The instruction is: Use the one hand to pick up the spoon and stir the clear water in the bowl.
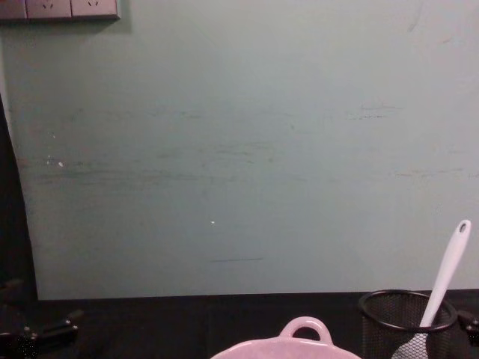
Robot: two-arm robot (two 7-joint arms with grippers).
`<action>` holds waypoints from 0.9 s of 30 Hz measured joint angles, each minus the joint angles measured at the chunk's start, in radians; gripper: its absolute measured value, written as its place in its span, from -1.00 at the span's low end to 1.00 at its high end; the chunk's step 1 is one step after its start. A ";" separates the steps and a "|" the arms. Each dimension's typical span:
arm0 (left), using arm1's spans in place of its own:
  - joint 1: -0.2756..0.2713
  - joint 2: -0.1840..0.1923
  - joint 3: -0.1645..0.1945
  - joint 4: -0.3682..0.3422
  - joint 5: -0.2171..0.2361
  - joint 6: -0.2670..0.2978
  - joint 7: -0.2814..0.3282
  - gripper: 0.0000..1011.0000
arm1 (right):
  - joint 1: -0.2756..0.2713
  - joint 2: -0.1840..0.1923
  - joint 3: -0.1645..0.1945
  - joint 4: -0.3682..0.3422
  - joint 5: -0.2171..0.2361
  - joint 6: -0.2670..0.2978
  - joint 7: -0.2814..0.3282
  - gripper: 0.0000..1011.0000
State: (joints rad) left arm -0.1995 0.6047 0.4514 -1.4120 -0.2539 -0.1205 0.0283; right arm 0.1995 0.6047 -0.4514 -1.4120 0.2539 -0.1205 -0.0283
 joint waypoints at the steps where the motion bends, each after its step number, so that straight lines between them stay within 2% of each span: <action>1: 0.000 0.000 0.000 0.000 0.000 0.000 0.000 0.99 | 0.000 0.000 0.000 0.000 0.000 0.000 0.000 0.98; 27: 0.000 0.000 0.000 0.000 0.000 0.000 0.000 0.99 | 0.000 0.000 0.000 0.000 0.000 0.000 0.000 0.98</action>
State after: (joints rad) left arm -0.1996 0.6047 0.4514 -1.4120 -0.2539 -0.1205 0.0283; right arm 0.1995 0.6047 -0.4514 -1.4120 0.2539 -0.1205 -0.0282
